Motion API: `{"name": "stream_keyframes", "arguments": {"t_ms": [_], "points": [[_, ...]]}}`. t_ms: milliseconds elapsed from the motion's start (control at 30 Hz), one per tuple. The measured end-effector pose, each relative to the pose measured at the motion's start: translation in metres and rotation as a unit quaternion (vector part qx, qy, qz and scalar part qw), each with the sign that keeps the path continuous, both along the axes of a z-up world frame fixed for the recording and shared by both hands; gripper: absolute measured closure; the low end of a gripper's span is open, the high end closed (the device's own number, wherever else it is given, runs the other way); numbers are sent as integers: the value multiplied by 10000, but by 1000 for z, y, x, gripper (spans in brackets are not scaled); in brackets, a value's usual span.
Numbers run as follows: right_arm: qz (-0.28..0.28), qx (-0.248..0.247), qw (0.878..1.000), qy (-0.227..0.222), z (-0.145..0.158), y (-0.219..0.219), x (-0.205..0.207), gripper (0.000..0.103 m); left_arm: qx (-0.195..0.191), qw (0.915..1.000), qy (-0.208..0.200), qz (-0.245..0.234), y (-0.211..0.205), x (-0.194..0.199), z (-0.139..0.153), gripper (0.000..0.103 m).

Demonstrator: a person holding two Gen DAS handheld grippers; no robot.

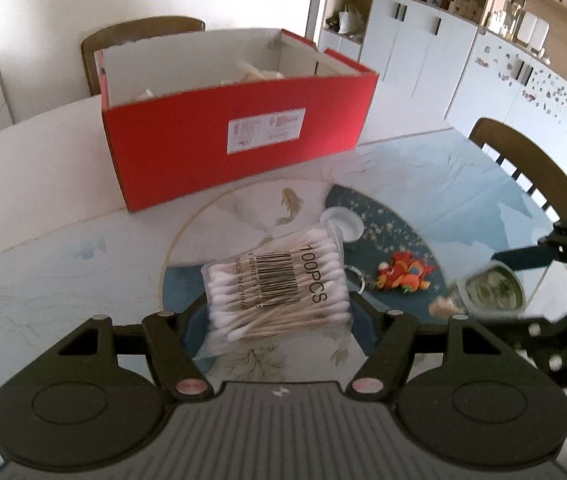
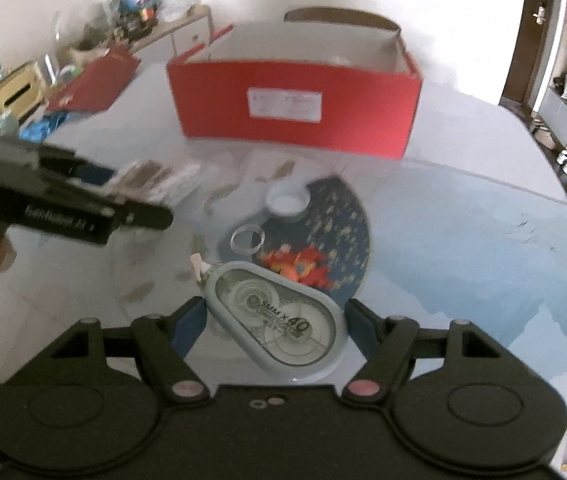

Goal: Organize objects
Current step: 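Carry the cotton swab pack and tape dispenser with both tools over the red box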

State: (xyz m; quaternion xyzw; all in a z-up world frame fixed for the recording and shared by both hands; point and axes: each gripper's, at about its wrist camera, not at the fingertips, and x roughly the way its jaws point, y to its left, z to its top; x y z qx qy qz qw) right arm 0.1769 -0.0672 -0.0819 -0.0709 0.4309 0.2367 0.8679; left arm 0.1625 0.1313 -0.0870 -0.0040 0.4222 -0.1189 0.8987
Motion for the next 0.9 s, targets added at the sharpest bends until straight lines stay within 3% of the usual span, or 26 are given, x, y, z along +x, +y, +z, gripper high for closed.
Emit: {"name": "stream_keyframes", "arguments": {"t_ms": [167, 500, 767, 900], "points": [[-84, 77, 9998, -163, 23, -2, 22, 28, -65, 9999, -143, -11, 1, 4, 21, 33], [-181, 90, 9982, -573, 64, 1, 81, 28, 174, 9984, -544, -52, 8, 39, 61, 33], [-365, 130, 9974, -606, 75, 12, 138, 28, 446, 9965, -698, 90, 18, 88, 81, 33], [-475, 92, 9968, -631, 77, 18, 160, 28, 470, 9972, -568, 155, 24, 115, 82, 33]]}}
